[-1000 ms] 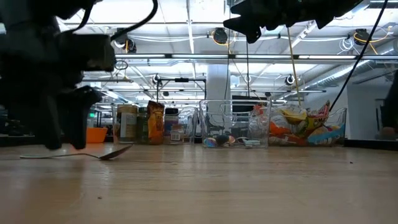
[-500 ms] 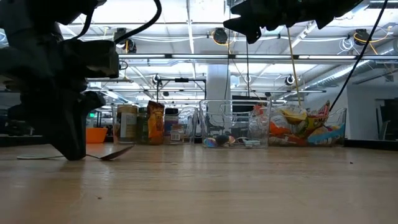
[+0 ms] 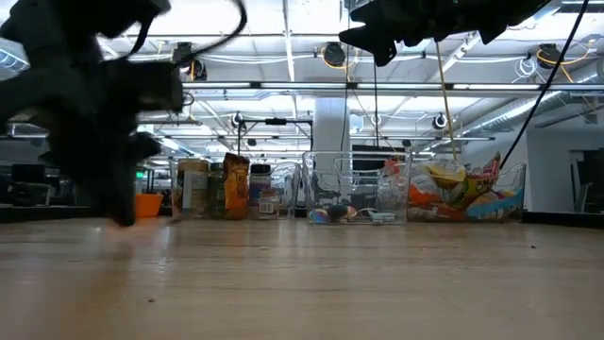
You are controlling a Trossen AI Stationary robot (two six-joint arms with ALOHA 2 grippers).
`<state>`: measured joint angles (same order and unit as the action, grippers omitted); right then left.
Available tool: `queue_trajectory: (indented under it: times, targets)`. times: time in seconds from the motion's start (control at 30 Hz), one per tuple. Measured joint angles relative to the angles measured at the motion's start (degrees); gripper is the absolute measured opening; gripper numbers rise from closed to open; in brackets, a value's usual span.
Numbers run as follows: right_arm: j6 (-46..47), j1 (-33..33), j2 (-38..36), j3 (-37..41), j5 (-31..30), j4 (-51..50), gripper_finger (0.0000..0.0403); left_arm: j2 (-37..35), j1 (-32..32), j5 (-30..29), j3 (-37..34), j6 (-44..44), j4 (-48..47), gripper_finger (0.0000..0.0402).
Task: Pick & Place Food Item
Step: Put the purple spoon into the center transparent bin
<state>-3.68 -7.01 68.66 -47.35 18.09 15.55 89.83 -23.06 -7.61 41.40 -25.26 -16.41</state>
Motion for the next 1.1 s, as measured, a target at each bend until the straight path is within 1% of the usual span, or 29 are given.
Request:
queue_trajectory:
  times: [0.1, 0.23, 0.37, 0.6, 0.67, 0.77, 0.93, 1.1]
  targets:
    - [0.00, 0.42, 0.00, 0.00, -0.01, -0.03, 0.0212, -4.13, -0.01, -2.48, 0.16, 2.47, 3.07, 0.0004]
    - [-0.07, 1.82, 0.02, 0.00, 0.02, 0.03, 0.0212, -8.29, -0.05, -3.28, 0.16, 5.93, 5.54, 0.0003]
    - [-0.09, 4.18, 1.10, -0.04, 0.00, 1.30, 0.0212, -11.49, -0.05, -3.61, 0.34, 11.54, 13.44, 0.0003]
    - [-0.63, 9.46, 7.54, -0.06, -0.10, 10.08, 0.0212, -12.64, 0.39, -3.00, 0.32, 23.54, 26.60, 0.0003]
    - [-1.95, 10.66, 9.83, 0.02, -0.09, 13.66, 0.0212, -12.66, 0.84, -2.42, 0.34, 25.82, 28.60, 0.0003]
    - [-4.62, 12.41, 12.66, 0.01, -0.15, 17.89, 0.0212, -12.66, 1.90, 0.60, 0.34, 26.64, 31.14, 0.0003]
    - [-6.13, 14.26, 18.60, -0.04, -0.13, 30.38, 0.0212, -12.66, 2.91, 4.35, 0.34, 26.01, 33.17, 0.0003]
    - [-5.75, 14.62, 23.01, -0.04, 0.00, 38.15, 0.0212, -12.66, 3.25, 5.04, 0.36, 25.16, 33.28, 0.0003]
